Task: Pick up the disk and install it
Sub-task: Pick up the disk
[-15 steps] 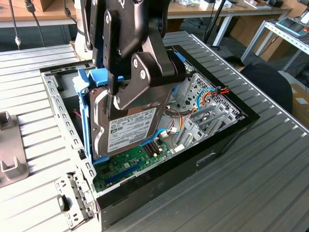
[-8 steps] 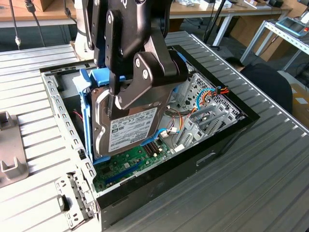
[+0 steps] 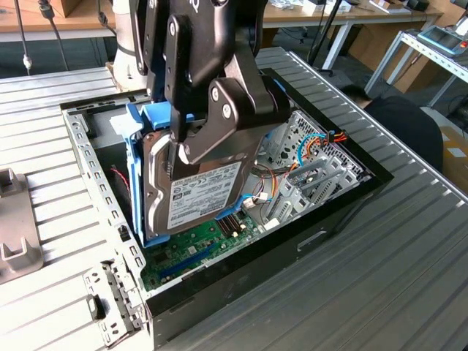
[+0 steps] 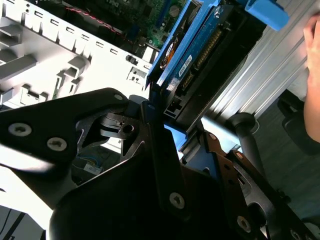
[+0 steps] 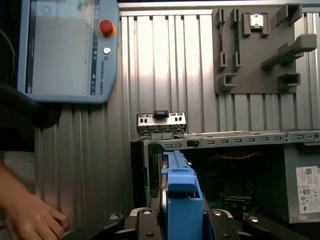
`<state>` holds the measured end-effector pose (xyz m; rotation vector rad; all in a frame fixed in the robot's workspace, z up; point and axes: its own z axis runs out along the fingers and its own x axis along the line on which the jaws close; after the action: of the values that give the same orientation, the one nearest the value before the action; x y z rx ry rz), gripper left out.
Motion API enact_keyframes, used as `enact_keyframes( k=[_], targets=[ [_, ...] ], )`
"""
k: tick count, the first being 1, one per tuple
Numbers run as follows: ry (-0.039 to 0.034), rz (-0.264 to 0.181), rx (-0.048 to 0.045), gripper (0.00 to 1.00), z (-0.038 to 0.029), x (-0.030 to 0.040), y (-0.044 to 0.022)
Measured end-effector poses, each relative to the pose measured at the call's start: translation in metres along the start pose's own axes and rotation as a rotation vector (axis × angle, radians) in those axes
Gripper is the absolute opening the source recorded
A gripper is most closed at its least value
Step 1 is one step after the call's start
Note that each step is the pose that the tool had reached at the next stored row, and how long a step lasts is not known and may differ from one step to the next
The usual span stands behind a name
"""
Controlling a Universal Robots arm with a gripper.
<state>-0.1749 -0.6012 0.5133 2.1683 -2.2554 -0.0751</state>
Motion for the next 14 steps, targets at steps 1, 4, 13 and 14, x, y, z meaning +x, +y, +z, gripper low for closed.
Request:
enact_keyframes(
  k=[1,4,13,14],
  targets=[
    [0.0000,0.000,0.0000,0.37,0.0000,0.0000,-0.0003],
    [-0.0001,0.000,0.0000,0.37,0.0000,0.0000,-0.0012],
    [0.0000,0.000,0.0000,0.37,-0.0001,-0.0001,-0.0034],
    [0.0000,0.000,0.0000,0.37,-0.0001,-0.0001,-0.0036]
  ],
)
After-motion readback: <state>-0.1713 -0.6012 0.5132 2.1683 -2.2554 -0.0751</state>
